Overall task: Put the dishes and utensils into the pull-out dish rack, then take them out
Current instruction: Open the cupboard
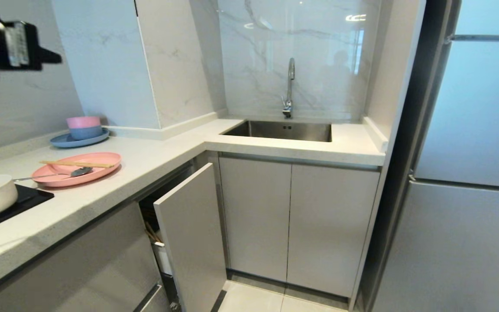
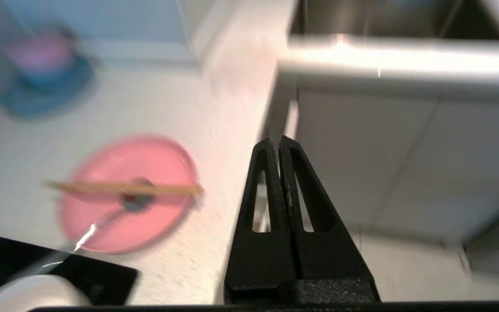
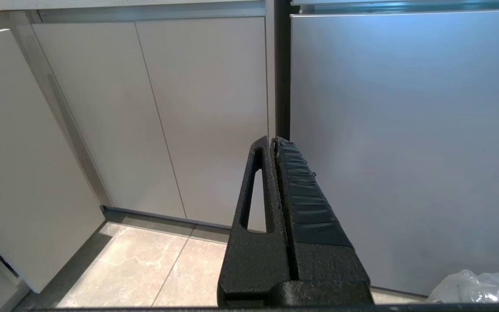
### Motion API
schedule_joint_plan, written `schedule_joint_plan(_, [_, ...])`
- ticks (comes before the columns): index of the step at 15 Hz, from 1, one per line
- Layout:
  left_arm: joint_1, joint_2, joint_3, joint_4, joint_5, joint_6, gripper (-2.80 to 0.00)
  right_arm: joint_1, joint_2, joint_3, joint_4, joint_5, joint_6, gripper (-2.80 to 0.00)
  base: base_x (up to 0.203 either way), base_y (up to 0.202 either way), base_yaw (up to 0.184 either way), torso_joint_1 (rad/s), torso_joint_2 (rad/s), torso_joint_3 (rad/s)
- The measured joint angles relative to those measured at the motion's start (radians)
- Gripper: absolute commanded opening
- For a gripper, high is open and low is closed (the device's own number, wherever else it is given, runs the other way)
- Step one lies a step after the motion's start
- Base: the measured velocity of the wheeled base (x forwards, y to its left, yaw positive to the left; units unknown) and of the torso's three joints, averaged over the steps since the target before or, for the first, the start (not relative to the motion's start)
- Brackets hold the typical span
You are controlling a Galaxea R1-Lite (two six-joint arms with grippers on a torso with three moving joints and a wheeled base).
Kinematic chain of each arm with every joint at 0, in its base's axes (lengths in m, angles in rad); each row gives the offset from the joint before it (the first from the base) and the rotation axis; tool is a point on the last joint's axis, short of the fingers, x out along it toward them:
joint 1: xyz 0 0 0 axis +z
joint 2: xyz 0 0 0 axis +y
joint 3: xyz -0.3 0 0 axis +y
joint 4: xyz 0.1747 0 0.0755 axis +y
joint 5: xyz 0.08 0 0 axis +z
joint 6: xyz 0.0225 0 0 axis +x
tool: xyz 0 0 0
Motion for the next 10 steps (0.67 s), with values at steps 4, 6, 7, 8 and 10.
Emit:
schedule_joint_plan(4, [-0.010,0.228,-0.057,0.101,-0.033,0.009,-2.80,0.000,0.000,0.000,0.000,0.000,0.000,-2.80,0.000,0.000,0.000,0.000,0.00,0.000])
schedule_joint_plan(6, [-0.019,0.300,-0.061,0.111,-0.035,0.009,-2.80,0.000,0.000,0.000,0.000,0.000,0.000,-2.80,0.000,0.000,0.000,0.000,0.00,0.000])
schedule_joint_plan(7, [-0.026,0.332,-0.061,0.113,-0.035,0.009,-2.80,0.000,0.000,0.000,0.000,0.000,0.000,-2.80,0.000,0.000,0.000,0.000,0.00,0.000])
schedule_joint_plan(8, [-0.034,0.361,-0.062,0.114,-0.033,0.009,-2.80,0.000,0.000,0.000,0.000,0.000,0.000,-2.80,0.000,0.000,0.000,0.000,0.00,0.000])
schedule_joint_plan(10, [-0.049,0.416,-0.062,0.115,-0.028,0.010,-2.80,0.000,0.000,0.000,0.000,0.000,0.000,-2.80,0.000,0.000,0.000,0.000,0.00,0.000])
